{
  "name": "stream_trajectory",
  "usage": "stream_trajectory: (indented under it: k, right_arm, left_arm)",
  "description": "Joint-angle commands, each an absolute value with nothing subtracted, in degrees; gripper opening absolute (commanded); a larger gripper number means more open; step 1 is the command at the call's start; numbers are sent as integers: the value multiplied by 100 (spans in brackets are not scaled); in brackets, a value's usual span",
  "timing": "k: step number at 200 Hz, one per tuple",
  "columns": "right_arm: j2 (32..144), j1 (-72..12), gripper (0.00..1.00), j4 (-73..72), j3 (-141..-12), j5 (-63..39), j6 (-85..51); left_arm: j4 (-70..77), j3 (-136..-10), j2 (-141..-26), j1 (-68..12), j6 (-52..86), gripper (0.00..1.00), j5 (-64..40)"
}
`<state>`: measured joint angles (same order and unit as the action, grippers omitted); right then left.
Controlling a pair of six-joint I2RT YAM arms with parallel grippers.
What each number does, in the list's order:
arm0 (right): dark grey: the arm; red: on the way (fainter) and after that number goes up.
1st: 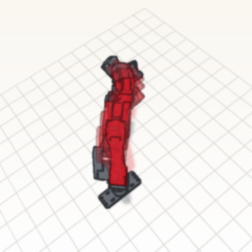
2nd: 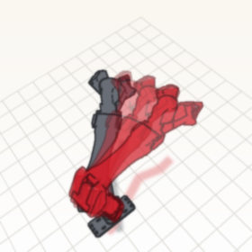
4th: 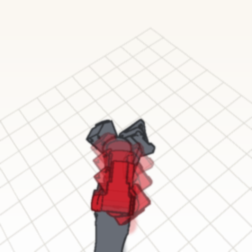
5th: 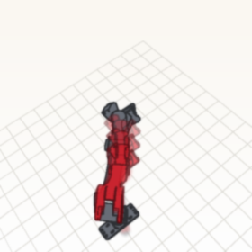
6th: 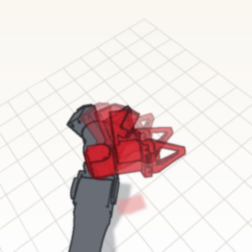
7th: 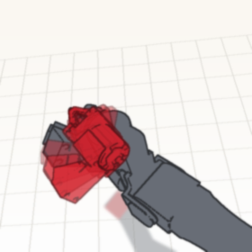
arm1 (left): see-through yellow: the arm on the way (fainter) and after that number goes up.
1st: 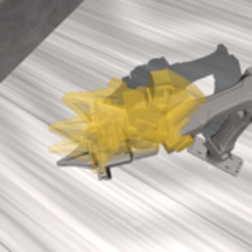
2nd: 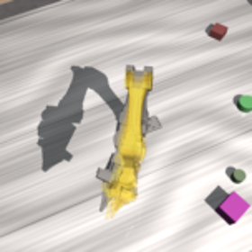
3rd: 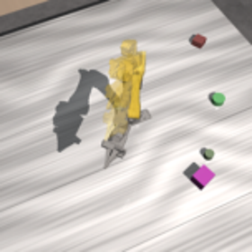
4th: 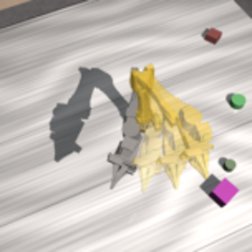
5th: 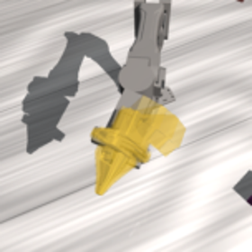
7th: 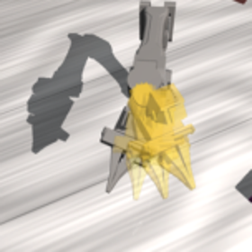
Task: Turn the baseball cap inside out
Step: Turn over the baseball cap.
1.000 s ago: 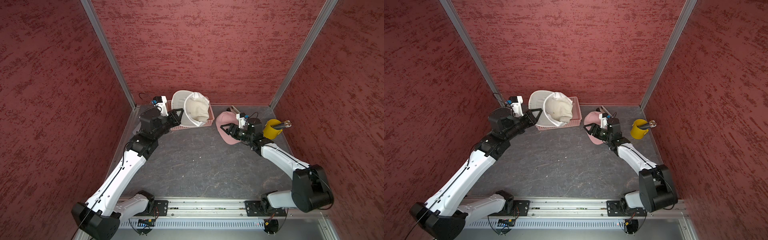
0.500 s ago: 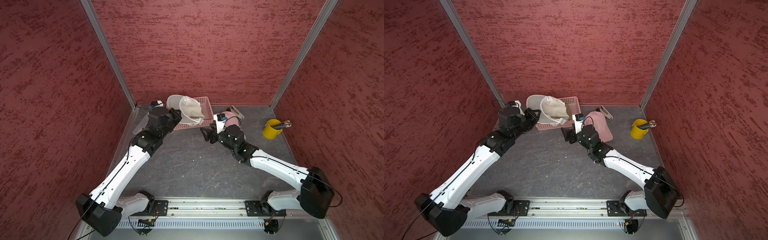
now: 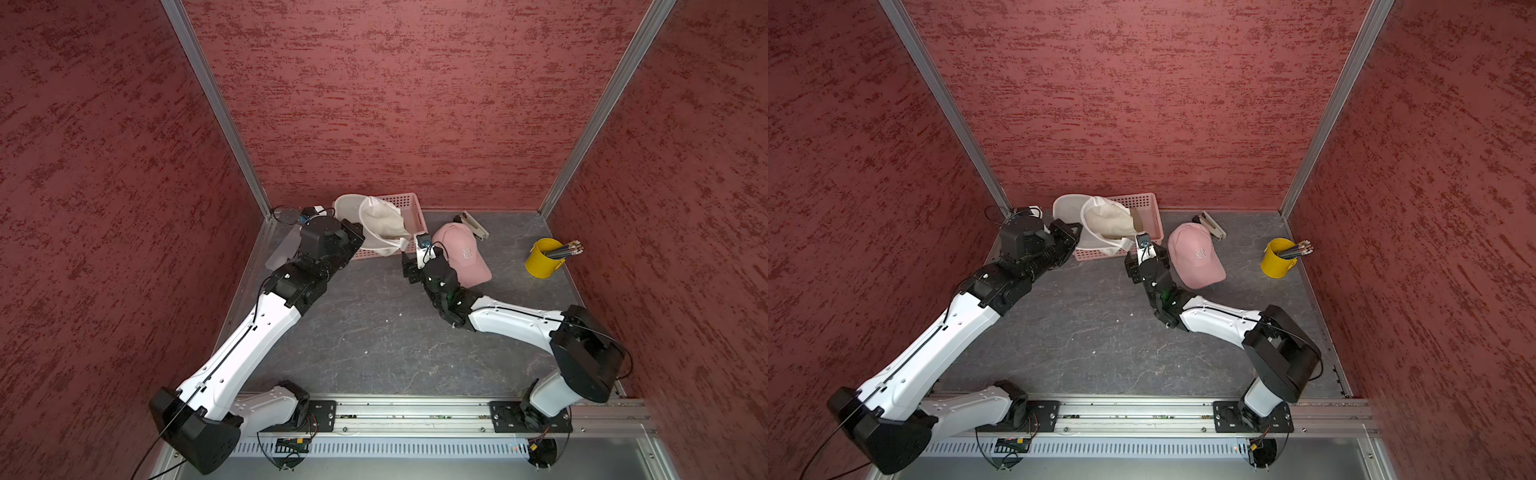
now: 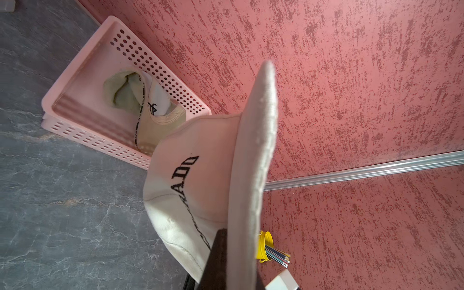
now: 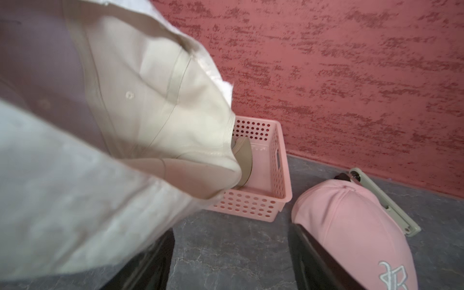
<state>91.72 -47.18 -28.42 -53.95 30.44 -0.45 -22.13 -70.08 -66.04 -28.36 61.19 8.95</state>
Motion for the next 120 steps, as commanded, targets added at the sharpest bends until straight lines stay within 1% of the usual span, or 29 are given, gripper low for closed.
stream_trajectory:
  k: [1, 33, 53, 86, 93, 105, 120]
  right_arm:
    - [9064, -4724, 76, -3555, -5454, 3297, 279]
    - [9000, -4728, 76, -3718, -5390, 3052, 504]
    - [9034, -4758, 75, -4076, -5253, 2982, 716]
    - [9236, -4783, 74, -4260, -5318, 3151, 835]
    - [9254, -4790, 71, -4329, -5301, 3172, 858]
    - [9234, -4790, 62, -4401, -5253, 3199, 965]
    - [9114, -4785, 45, -4403, -5141, 3160, 1124]
  left_arm:
    - [-2159, -6915, -6460, -2859, 6202, 0, 876]
    - [-2043, -6880, -6498, -2856, 6222, 0, 803]
    - [-2047, -6909, -6546, -2857, 6295, 0, 690]
    - [-1942, -6879, -6556, -2822, 6421, 0, 536]
    - [-1942, -6897, -6557, -2814, 6410, 0, 494]
    - [-2038, -6978, -6559, -2774, 6318, 0, 421]
    - [-2227, -7086, -6550, -2697, 6168, 0, 306]
